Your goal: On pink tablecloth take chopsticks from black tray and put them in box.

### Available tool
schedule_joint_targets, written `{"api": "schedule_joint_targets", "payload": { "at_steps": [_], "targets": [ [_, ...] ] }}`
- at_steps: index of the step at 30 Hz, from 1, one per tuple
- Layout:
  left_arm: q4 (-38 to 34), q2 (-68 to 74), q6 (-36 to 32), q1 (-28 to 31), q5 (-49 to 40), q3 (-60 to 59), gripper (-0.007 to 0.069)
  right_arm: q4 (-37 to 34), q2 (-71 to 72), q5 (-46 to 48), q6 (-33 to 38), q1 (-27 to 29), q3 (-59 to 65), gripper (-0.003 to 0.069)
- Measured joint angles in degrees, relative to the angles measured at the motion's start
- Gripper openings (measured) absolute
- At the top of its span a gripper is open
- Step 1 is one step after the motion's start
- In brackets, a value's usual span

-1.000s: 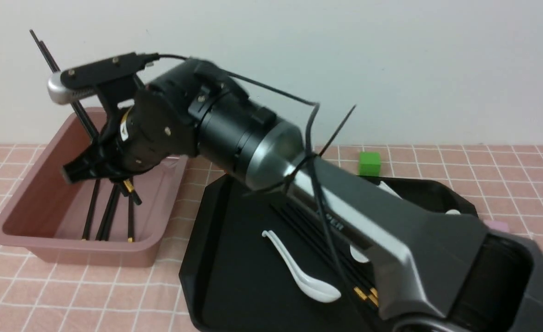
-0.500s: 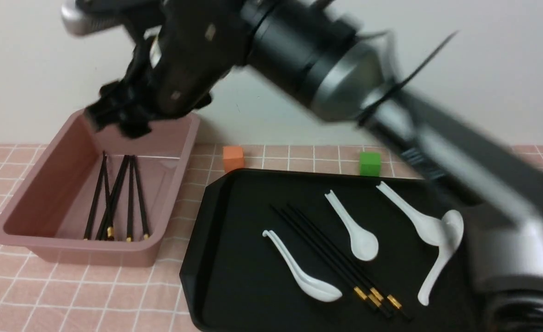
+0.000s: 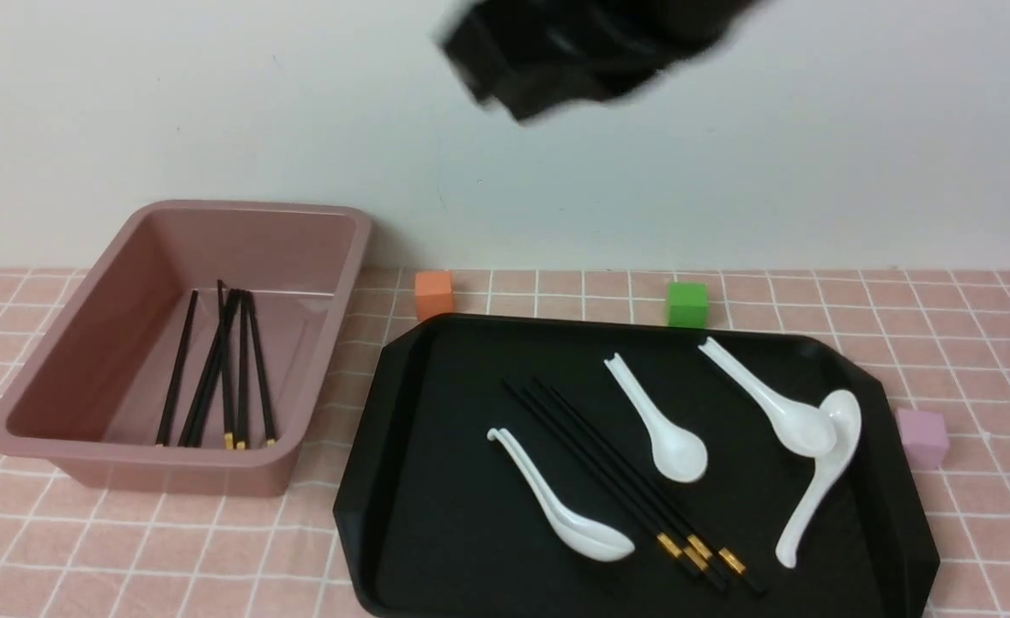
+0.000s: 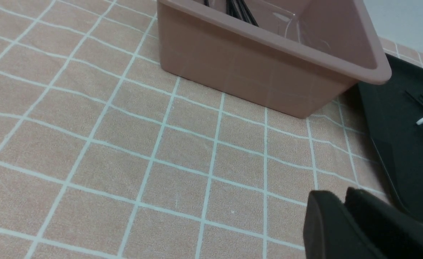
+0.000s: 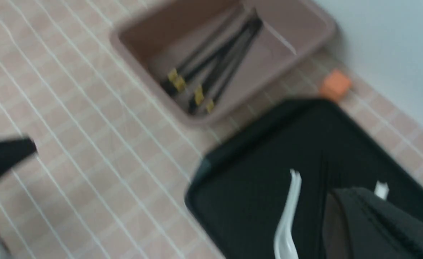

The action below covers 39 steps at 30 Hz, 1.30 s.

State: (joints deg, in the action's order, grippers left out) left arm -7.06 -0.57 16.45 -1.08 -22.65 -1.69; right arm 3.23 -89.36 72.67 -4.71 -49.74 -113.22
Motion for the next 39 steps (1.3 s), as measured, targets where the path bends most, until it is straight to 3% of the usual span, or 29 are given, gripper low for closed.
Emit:
{"api": "schedule_joint_targets", "payload": {
  "at_steps": [5, 13, 18, 22, 25, 31, 39],
  "targets": [
    [0.0, 0.0, 0.0, 0.0, 0.0, 0.0, 0.0092, 0.7, 6.7, 0.0, 0.0, 0.0, 11.6, -0.0014],
    [0.0, 0.0, 0.0, 0.0, 0.0, 0.0, 0.0093, 2.4, 9.6, -0.1, 0.6, 0.0, 15.2, -0.0014],
    [0.0, 0.0, 0.0, 0.0, 0.0, 0.0, 0.0099, 1.5, 16.9, -1.6, 1.3, 3.7, 26.3, -0.0014],
    [0.0, 0.0, 0.0, 0.0, 0.0, 0.0, 0.0100, -2.9, 27.7, -11.8, 2.7, 11.9, 44.5, -0.0014],
    [0.0, 0.0, 0.0, 0.0, 0.0, 0.0, 0.0100, -5.9, 40.3, -26.0, 4.7, 21.2, 65.3, -0.0014],
    [0.0, 0.0, 0.0, 0.0, 0.0, 0.0, 0.0100, -6.7, 62.7, -46.1, 7.3, 34.7, 93.5, -0.0013],
    [0.0, 0.0, 0.0, 0.0, 0.0, 0.0, 0.0100, -6.9, 86.6, -52.1, 7.3, 44.4, 113.4, -0.0013]
  ]
}}
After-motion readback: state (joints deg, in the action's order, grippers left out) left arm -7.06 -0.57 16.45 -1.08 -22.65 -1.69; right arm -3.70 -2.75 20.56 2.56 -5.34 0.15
